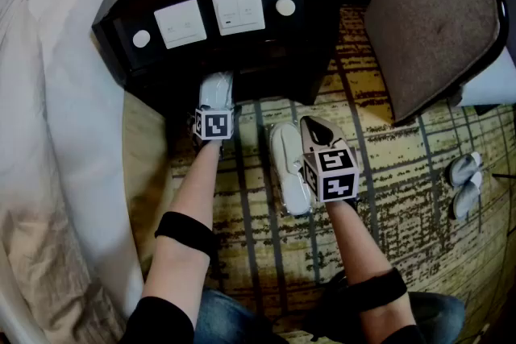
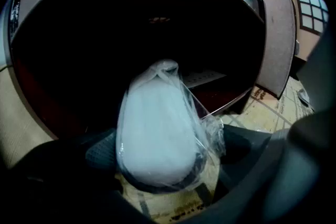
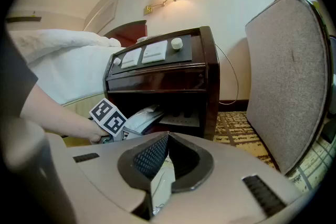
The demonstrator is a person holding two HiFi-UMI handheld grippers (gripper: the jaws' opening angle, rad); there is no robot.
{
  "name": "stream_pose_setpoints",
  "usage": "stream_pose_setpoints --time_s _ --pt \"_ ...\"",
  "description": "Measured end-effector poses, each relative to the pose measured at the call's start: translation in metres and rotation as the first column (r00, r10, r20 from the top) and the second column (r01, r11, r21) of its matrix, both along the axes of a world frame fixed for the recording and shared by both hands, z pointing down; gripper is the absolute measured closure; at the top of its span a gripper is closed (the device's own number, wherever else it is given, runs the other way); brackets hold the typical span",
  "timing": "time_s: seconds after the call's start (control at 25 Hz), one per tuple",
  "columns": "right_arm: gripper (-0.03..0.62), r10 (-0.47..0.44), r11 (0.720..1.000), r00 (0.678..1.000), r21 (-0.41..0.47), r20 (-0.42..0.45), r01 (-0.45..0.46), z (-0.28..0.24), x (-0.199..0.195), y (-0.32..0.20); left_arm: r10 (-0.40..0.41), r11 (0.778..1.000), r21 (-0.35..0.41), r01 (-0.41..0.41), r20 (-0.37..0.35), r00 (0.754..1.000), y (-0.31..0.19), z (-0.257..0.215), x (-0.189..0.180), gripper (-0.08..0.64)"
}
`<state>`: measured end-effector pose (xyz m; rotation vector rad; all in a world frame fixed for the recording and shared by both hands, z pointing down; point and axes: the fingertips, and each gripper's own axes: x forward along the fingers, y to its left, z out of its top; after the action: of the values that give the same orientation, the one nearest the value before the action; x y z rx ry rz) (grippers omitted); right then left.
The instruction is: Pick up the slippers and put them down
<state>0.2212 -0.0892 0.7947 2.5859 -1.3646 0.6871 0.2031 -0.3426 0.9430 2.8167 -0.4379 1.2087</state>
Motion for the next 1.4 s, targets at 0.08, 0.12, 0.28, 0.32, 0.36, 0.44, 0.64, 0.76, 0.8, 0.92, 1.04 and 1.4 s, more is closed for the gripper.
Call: stream_pose_setpoints --time_s 0.08,0.12,0.28,0.32,0.36,0.44,0.64,0.76,0.8,0.92,1.04,1.4 --pt "0.586 0.005 1.000 1.000 0.000 -0.002 -0.005 0.003 0.004 0.002 -0.020 1.000 0.006 0.020 0.008 1.000 -0.004 0.000 -0.001 0.075" --pt "0.586 0.005 1.000 1.000 0.001 0.000 -0.005 0.002 0.003 0.002 -0.023 1.000 0.005 0.023 0.019 1.000 -0.004 0.001 -0.002 0.085" --pt "0.586 -0.011 1.000 1.000 0.006 0.006 0.011 0.001 -0.002 -0.004 -0.012 1.000 0.013 0.011 0.037 0.999 -0.002 0.000 -0.005 0.132" --pt "0.586 -0.013 1.000 1.000 0.006 0.007 0.013 0.001 -0.003 -0.005 -0.011 1.000 0.010 0.011 0.034 0.999 -0.003 -0.001 -0.005 0.134" --pt "0.586 -0.013 1.000 1.000 0.006 0.005 0.013 0.002 -0.003 -0.006 -0.012 1.000 0.007 0.012 0.027 1.000 -0.003 -0.002 -0.005 0.137" --pt "0.586 -0.011 1.000 1.000 0.004 0.002 0.011 0.005 -0.003 -0.006 -0.021 1.000 -0.003 0.021 0.009 1.000 -0.003 -0.005 -0.006 0.141" --pt "0.586 -0.010 1.000 1.000 -0.001 0.005 0.010 0.006 -0.007 -0.007 -0.046 0.999 -0.020 0.045 -0.038 0.998 -0.001 -0.017 -0.009 0.146" --pt "0.586 -0.008 1.000 1.000 0.010 0.011 0.008 0.000 -0.009 -0.009 -0.043 0.999 -0.010 0.043 -0.060 0.997 0.002 -0.027 -0.013 0.148" --pt "0.586 -0.009 1.000 1.000 0.014 0.014 0.009 -0.003 -0.010 -0.011 -0.039 0.999 -0.006 0.039 -0.066 0.997 0.004 -0.031 -0.015 0.149" --pt "0.586 -0.014 1.000 1.000 0.028 0.017 0.014 -0.008 -0.014 -0.015 -0.035 0.999 0.001 0.035 -0.087 0.996 0.008 -0.041 -0.022 0.150" --pt "0.586 -0.016 0.999 1.000 0.037 0.022 0.015 -0.010 -0.018 -0.017 -0.066 0.998 0.020 0.068 -0.083 0.994 0.007 -0.057 -0.040 0.152" --pt "0.586 -0.019 0.998 0.999 0.058 0.038 0.016 -0.018 -0.030 -0.026 -0.141 0.990 -0.037 0.139 -0.091 0.986 0.034 -0.086 -0.089 0.152"
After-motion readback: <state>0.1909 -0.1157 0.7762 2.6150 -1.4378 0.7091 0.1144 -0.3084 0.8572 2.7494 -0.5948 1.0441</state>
